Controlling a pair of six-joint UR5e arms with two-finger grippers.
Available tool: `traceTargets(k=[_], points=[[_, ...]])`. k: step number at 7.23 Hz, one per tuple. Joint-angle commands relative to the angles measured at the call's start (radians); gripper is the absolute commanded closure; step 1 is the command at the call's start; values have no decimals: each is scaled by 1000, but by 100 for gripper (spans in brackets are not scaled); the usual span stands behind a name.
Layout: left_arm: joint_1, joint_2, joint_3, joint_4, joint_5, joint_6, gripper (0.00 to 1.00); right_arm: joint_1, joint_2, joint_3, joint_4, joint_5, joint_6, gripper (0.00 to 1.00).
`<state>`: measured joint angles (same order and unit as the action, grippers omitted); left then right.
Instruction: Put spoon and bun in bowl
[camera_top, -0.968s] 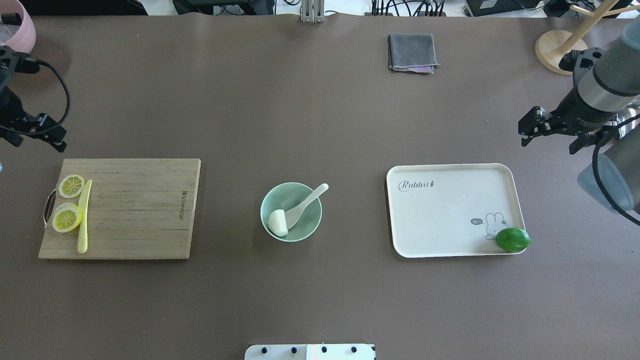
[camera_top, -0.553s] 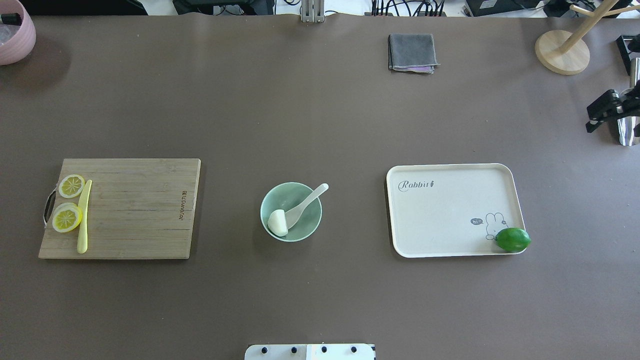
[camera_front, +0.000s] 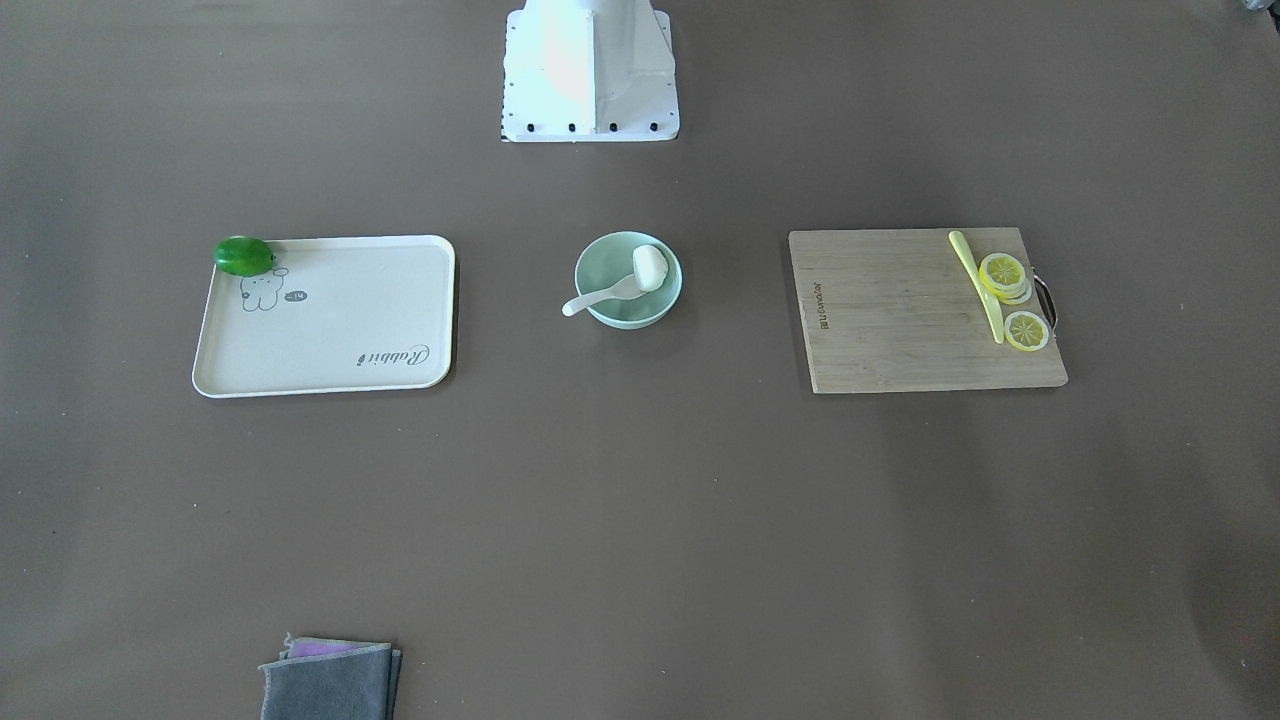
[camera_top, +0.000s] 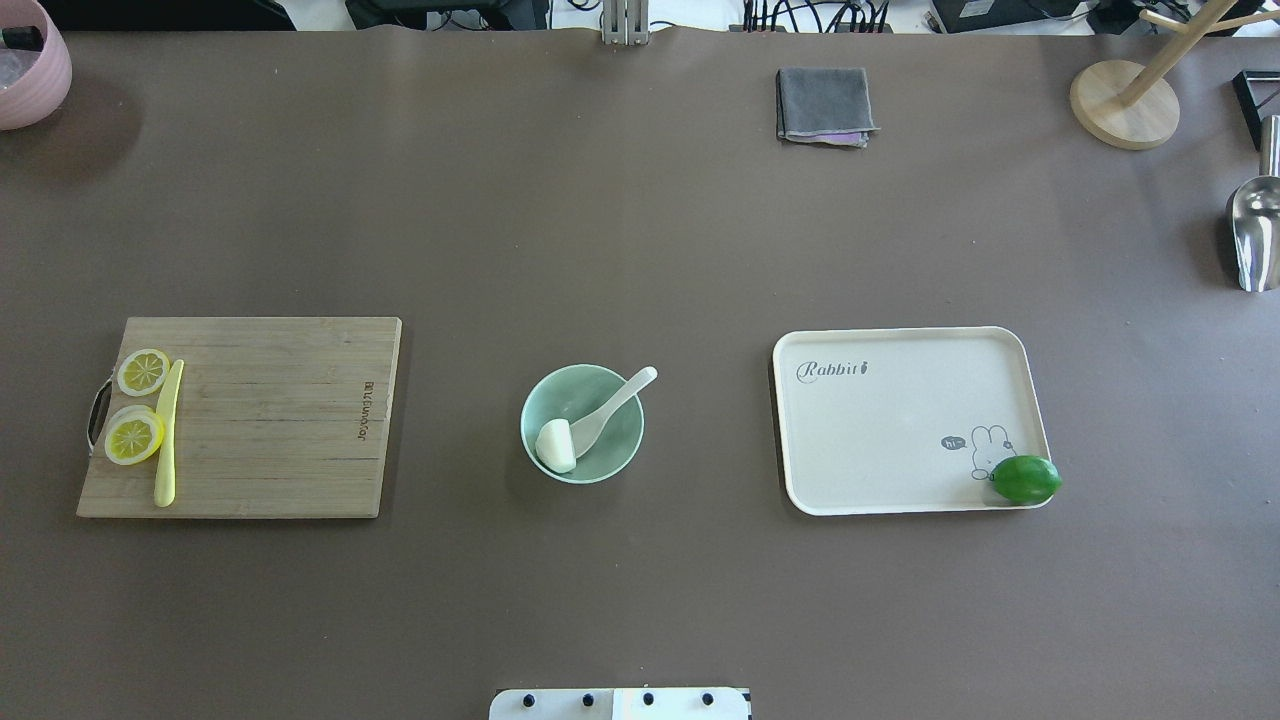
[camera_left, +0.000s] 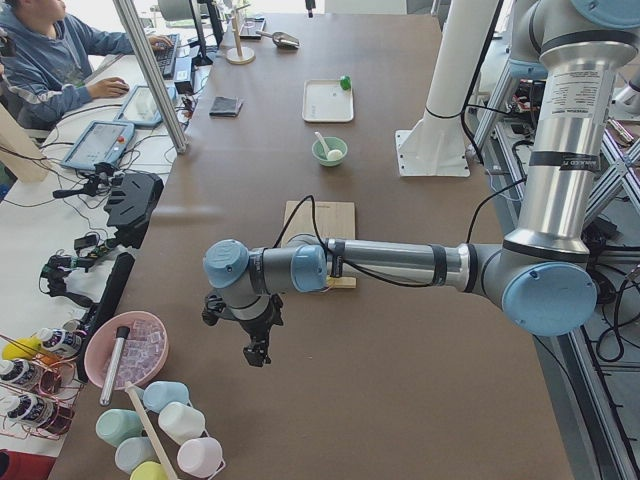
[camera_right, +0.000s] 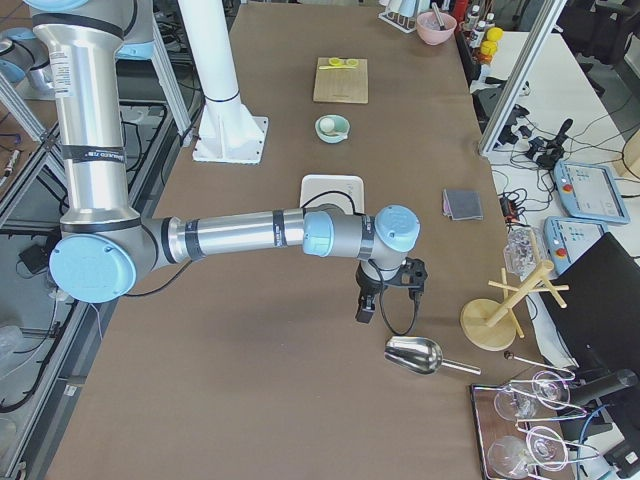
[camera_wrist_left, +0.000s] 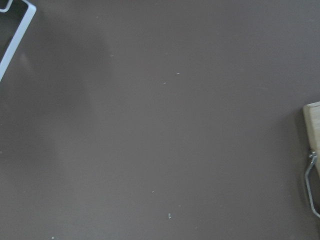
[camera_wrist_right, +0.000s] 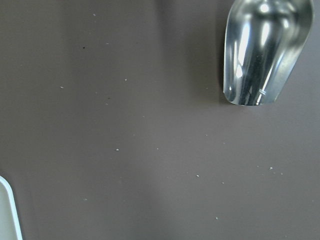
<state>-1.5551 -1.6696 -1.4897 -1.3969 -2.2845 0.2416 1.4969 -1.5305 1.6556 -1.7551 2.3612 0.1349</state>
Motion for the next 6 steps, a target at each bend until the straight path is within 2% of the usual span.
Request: traceTargets(k=[1,6], points=[[-68,4,19,-5,-3,-7,2,20,-14,-16,-1,1,-9,0],[-66,5,12,-7,-1,-10,2,20,-16,-16,0,1,-9,0]])
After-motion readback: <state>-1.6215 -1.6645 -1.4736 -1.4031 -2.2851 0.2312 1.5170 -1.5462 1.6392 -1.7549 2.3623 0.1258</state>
